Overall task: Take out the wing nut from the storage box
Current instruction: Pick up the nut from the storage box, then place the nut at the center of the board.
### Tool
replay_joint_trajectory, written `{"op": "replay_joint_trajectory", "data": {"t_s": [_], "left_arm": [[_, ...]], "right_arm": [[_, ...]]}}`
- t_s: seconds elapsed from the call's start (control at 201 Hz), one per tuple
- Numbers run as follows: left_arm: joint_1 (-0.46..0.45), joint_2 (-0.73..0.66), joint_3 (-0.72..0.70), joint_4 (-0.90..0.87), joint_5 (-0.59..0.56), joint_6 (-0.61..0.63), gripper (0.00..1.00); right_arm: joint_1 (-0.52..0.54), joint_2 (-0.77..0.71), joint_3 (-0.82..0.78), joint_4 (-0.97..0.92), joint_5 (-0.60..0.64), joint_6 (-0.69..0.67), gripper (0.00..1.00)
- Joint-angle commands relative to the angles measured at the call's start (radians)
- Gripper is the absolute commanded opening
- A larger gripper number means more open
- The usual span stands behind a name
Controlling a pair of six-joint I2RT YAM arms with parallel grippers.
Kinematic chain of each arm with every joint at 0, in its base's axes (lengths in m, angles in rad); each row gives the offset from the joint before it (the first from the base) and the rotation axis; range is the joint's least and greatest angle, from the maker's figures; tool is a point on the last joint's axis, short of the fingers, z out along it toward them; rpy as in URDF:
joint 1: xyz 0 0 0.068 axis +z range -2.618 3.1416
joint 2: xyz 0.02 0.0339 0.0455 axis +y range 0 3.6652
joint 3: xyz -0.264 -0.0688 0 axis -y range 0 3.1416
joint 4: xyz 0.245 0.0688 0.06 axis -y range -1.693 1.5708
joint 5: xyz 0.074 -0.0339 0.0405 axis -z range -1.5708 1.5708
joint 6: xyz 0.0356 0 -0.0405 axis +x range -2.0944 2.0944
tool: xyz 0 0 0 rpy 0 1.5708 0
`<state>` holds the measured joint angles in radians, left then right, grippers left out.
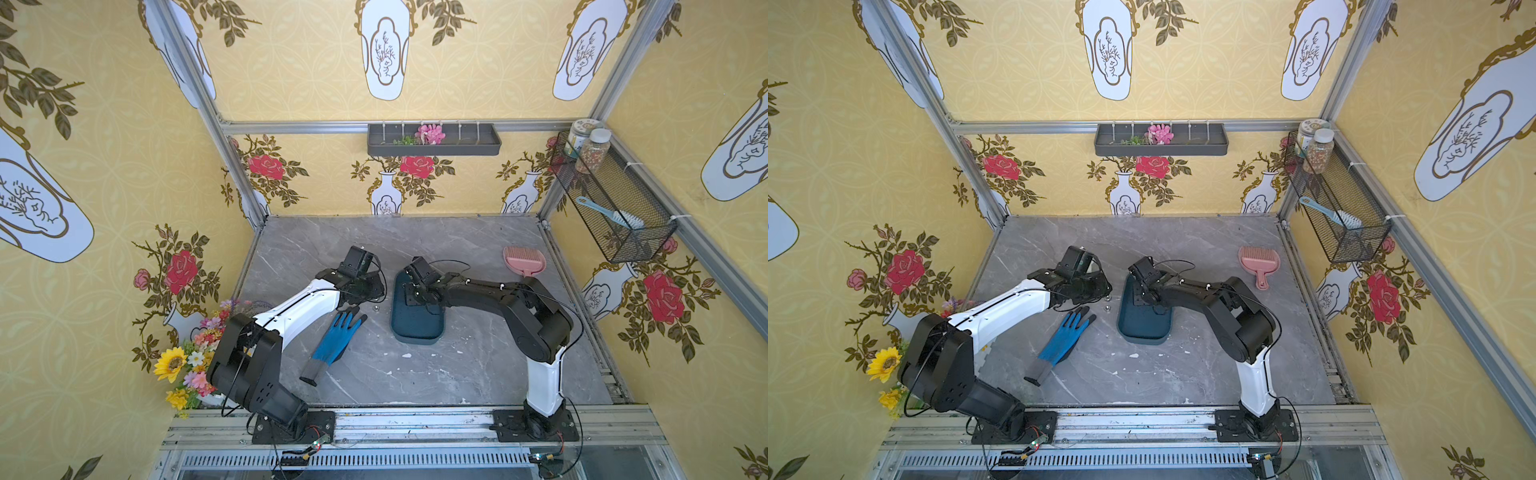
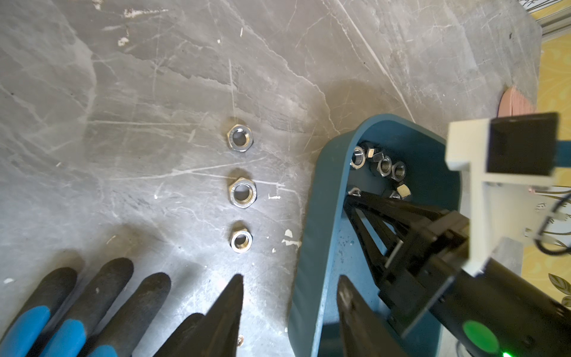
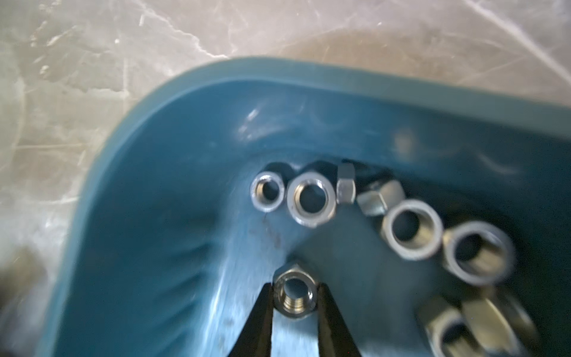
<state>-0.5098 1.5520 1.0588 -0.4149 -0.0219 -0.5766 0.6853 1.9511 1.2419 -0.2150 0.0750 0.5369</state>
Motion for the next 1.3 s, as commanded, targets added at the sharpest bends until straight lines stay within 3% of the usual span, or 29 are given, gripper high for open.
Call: {"op": "replay_joint_trajectory", "data": {"t_s": [0.0,0.449,0.743,1.002,1.296], "left_arm": [[0.002,0.003,-0.003,0.007,0.016,0.0,0.51],[0.002,-0.009,-0.01,0.014,0.027,-0.003,0.52],[0.002,-0.006,-0.013,0.022,0.046,-0.006,0.52],[0.001,-0.007,-0.016,0.024,0.048,-0.008,0.52],[0.001,-0.005,-0.017,0.022,0.046,-0.006,0.52]], "right_arm": [[0.0,-0.047,-0.008,-0.005,-0.042,-0.028,0.22],[-0.058,-0.35,-0.161,-0.056,-0.04,-0.016,0.22],[-0.221,-0.53,-0.306,-0.105,0.002,0.008,0.22],[-0.356,-0.502,-0.4,-0.071,-0.029,0.043,0.22],[-0.392,-0.388,-0.411,0.002,-0.024,0.055,0.22]]}}
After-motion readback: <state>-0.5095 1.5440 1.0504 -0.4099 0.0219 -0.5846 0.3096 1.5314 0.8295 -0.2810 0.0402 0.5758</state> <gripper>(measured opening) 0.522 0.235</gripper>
